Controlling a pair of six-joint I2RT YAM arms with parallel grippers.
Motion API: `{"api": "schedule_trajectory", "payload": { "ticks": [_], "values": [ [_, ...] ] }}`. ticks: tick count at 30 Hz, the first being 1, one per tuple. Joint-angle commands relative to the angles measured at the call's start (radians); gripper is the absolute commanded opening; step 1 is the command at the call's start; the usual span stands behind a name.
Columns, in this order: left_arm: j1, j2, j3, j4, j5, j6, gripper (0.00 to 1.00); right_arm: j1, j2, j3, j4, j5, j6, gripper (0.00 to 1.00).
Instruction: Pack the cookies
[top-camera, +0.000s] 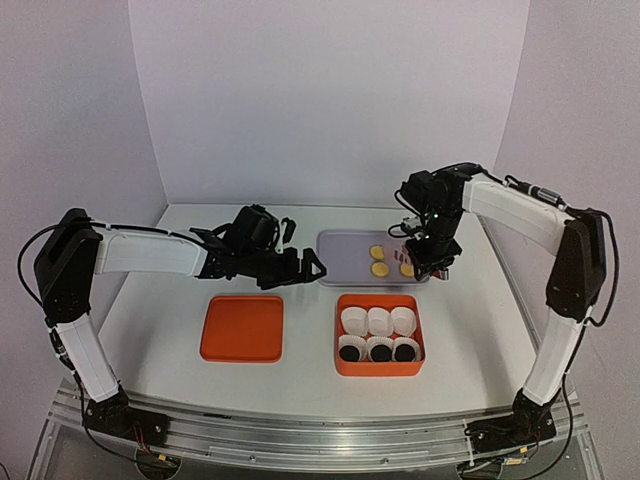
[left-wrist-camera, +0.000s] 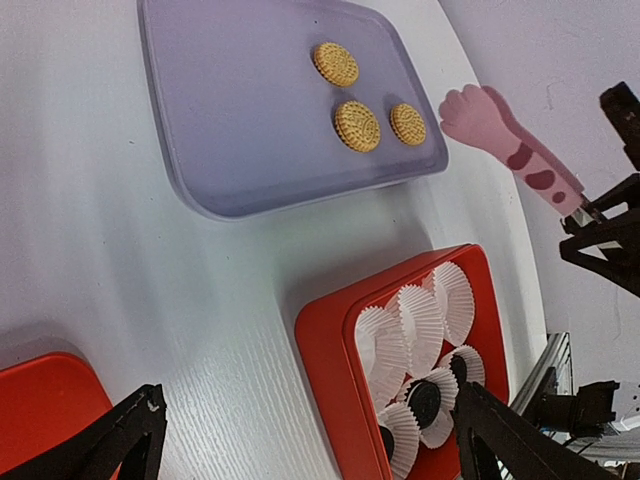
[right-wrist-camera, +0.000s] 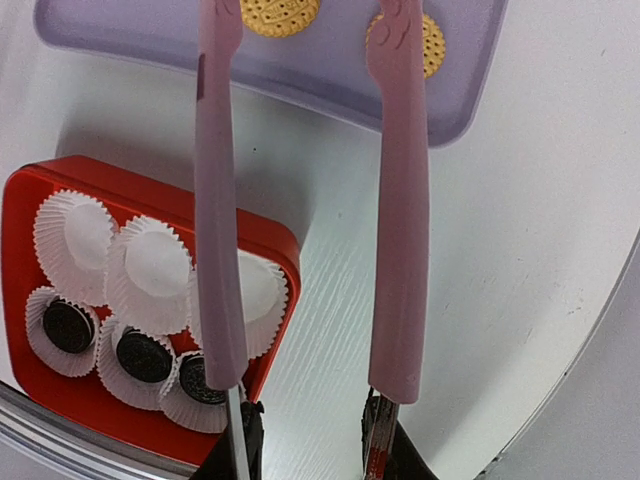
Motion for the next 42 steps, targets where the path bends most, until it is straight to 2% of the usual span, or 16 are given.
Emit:
{"api": "schedule_trajectory", "payload": {
  "ticks": [1,6,14,42],
  "values": [
    [-0.001,0.001,0.049,-0.008,-0.008,0.021,1.0,0.003,0.105,0.136,-0.093,0.017,-0.052,0.3],
    [-0.001,0.011,0.056,-0.011,-0.008,0.021,1.0,0.002,0.203,0.206,-0.138,0.051,-0.072,0.3],
    [-0.001,0.022,0.055,-0.007,-0.002,0.024,1.0,0.002,0.295,0.274,-0.166,0.014,-0.099,0.33],
    [-0.001,0.021,0.04,0.0,-0.004,0.014,1.0,-0.001,0.412,0.356,-0.195,0.035,-0.104,0.33]
  ]
}}
